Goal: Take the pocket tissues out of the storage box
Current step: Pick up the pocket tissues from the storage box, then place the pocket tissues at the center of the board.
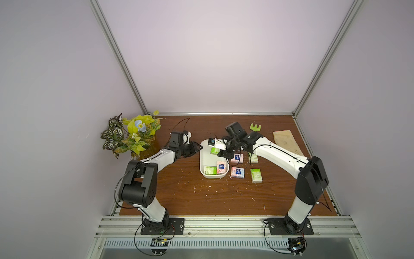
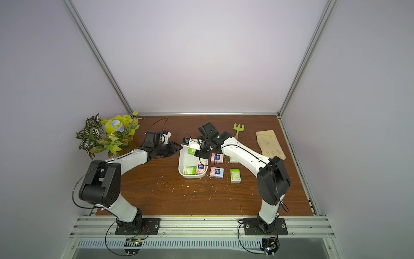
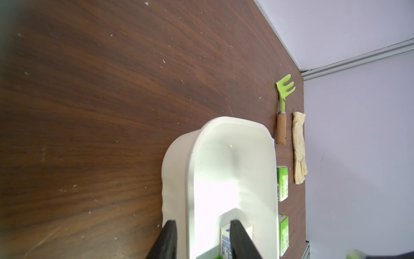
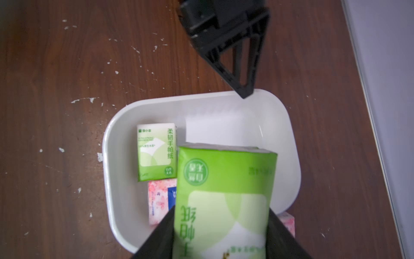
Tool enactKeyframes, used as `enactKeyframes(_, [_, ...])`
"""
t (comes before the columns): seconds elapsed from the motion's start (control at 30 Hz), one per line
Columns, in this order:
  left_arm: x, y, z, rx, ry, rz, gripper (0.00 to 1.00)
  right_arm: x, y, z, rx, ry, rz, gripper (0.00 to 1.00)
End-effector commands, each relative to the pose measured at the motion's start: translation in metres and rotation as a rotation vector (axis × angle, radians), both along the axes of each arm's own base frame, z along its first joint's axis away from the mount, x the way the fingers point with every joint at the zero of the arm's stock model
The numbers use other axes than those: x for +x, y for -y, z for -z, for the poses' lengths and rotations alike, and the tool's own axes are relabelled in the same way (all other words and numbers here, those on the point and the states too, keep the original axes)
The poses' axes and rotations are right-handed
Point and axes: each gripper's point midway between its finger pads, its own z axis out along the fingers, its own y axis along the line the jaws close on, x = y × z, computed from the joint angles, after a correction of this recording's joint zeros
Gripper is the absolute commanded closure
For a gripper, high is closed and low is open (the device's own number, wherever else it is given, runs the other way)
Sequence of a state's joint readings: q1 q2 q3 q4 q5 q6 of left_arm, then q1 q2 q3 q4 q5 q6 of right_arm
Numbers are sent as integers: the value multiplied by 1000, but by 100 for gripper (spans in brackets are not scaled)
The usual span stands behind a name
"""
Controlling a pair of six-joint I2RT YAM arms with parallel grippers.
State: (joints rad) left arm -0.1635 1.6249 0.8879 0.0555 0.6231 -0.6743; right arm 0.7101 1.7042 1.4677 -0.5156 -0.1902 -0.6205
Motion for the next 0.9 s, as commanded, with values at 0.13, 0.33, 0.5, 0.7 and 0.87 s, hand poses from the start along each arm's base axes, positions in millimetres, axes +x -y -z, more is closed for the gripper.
enactKeyframes(0.13, [5, -9, -31, 29, 92, -20, 53, 19, 81, -50, 255, -18, 477, 45])
enactKeyframes(0.33, [0, -18, -41, 70, 133, -52, 48, 16, 167, -34, 319, -23, 799, 46])
enactKeyframes(0.5, [-11, -28, -46, 73, 177, -119, 47, 9, 219, -16, 365, -47, 990, 47])
enactKeyframes(0.7, [-25, -46, -52, 96, 243, -214, 43, 5, 261, 19, 352, -70, 1143, 48])
enactKeyframes(0.87, [-36, -53, -61, 117, 283, -238, 38, 10, 289, 50, 318, -100, 1248, 48])
